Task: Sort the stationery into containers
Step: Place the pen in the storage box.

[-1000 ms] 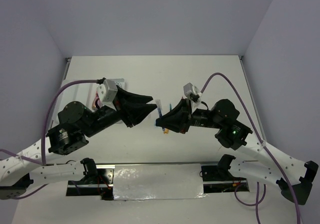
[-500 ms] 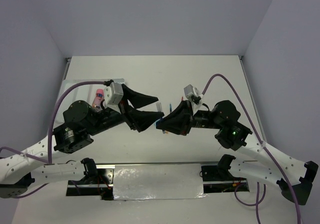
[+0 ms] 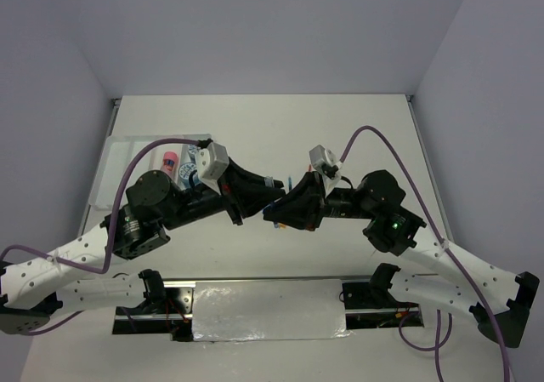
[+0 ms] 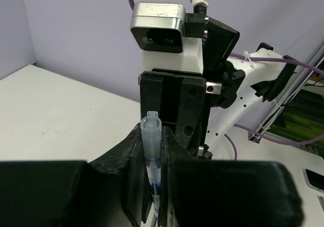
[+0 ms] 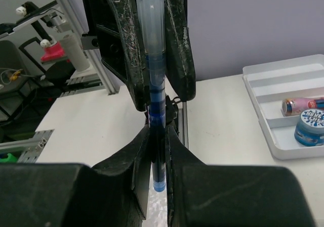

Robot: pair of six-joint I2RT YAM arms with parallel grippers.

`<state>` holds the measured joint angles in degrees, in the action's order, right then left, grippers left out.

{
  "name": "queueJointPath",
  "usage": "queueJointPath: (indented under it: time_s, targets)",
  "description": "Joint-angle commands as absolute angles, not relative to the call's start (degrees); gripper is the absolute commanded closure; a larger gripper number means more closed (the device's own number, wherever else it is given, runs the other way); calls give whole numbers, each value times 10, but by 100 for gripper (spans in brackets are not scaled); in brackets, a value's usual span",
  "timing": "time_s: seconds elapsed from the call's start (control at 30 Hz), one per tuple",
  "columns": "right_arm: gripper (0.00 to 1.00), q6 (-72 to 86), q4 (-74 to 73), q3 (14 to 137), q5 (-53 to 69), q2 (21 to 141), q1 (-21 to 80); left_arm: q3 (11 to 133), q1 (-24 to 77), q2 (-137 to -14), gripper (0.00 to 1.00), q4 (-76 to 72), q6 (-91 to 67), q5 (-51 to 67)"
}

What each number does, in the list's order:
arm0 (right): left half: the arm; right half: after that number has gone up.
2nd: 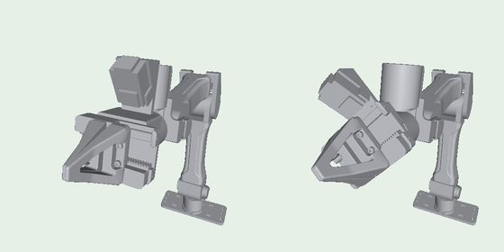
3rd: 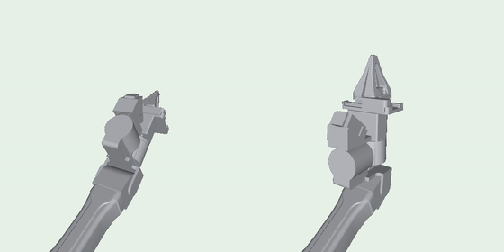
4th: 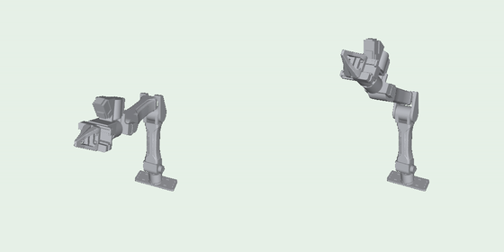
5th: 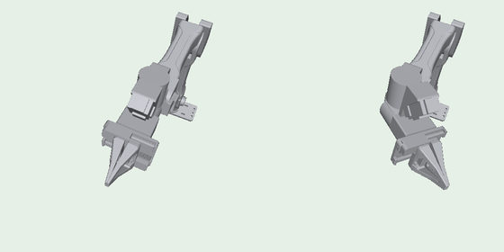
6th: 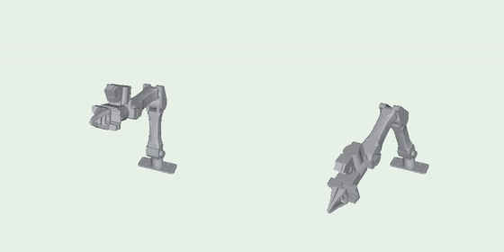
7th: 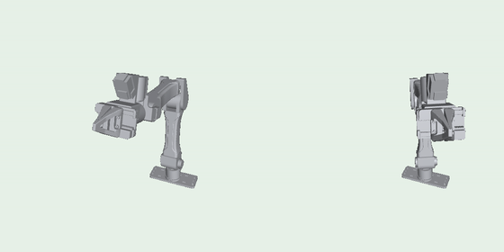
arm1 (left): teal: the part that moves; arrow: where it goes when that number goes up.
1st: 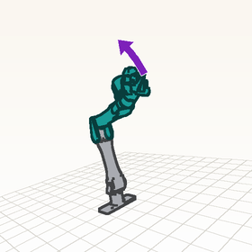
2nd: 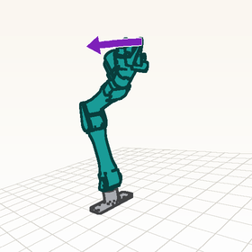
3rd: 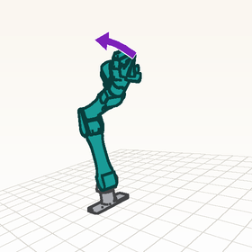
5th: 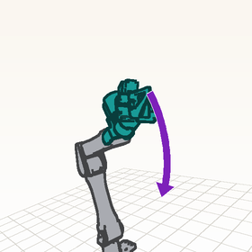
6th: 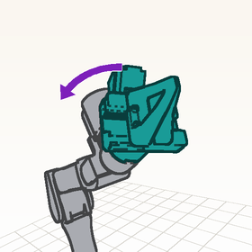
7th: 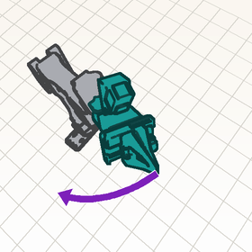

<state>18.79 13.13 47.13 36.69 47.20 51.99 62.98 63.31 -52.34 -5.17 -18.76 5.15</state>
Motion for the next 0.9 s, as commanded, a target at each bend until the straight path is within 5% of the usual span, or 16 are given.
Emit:
queueJointPath:
  time_s: [0.0, 0.27, 0.43, 0.5, 0.53, 0.57, 0.63, 0.77, 0.87]
  targets:
    - [94, 181, 158, 473, 380, 475, 527, 642, 632, -520, 100, -84, -179, 43]
    - [55, 182, 178, 468, 376, 475, 527, 641, 632, -514, 100, -90, -183, 66]
    - [47, 177, 176, 471, 367, 475, 526, 634, 632, -505, 100, -98, -187, 77]
    - [69, 179, 186, 470, 373, 472, 526, 635, 632, -505, 100, -98, -188, 81]
    - [92, 180, 188, 470, 375, 472, 527, 637, 632, -506, 100, -96, -189, 83]
    - [99, 180, 189, 471, 375, 473, 527, 639, 632, -507, 100, -93, -189, 83]
    - [100, 178, 187, 471, 374, 473, 527, 643, 632, -510, 94, -91, -189, 83]
    - [100, 173, 185, 467, 382, 476, 528, 644, 632, -503, 42, -93, -190, 55]
    - [100, 174, 191, 459, 388, 475, 528, 654, 632, -500, 38, -89, -188, 45]
